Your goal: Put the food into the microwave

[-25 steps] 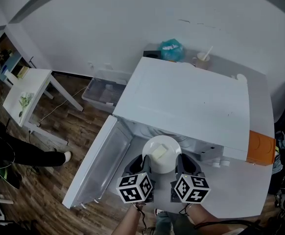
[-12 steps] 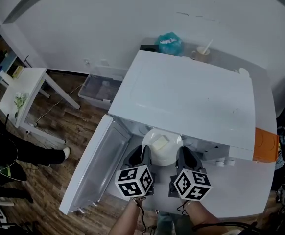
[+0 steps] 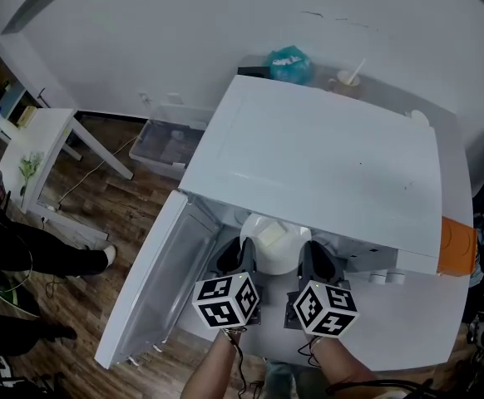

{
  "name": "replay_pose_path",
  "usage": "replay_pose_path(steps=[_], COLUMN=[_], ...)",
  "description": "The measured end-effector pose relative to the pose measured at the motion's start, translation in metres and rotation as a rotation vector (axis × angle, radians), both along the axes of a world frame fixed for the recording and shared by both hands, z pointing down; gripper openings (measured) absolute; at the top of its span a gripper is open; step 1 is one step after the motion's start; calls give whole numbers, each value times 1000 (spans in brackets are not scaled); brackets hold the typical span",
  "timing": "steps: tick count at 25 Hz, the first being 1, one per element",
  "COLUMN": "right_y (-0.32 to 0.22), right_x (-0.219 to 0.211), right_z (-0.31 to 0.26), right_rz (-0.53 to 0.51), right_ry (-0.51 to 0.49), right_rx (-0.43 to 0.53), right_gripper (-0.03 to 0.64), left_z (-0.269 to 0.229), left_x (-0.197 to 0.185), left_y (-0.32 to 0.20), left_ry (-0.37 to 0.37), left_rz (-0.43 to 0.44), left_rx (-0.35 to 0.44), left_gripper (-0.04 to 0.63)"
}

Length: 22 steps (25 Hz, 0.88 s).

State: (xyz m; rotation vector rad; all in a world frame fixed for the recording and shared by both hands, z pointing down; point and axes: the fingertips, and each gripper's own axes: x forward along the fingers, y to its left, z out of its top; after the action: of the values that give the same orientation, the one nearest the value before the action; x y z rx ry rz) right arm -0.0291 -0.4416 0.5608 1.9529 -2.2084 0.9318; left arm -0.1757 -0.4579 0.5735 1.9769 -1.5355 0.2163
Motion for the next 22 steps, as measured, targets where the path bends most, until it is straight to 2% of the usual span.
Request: replay_pose_path(steps=[22], right_y=[-39], right_x=[8], right_z=[7], right_rz=[93], right_ry=[36], right_rx=[12], right_gripper=[51], left_z=[8], left_x=[10], left_y=[-50], left_ry=[-4], left_rz=[11], left_rx=[36], left_gripper=[78])
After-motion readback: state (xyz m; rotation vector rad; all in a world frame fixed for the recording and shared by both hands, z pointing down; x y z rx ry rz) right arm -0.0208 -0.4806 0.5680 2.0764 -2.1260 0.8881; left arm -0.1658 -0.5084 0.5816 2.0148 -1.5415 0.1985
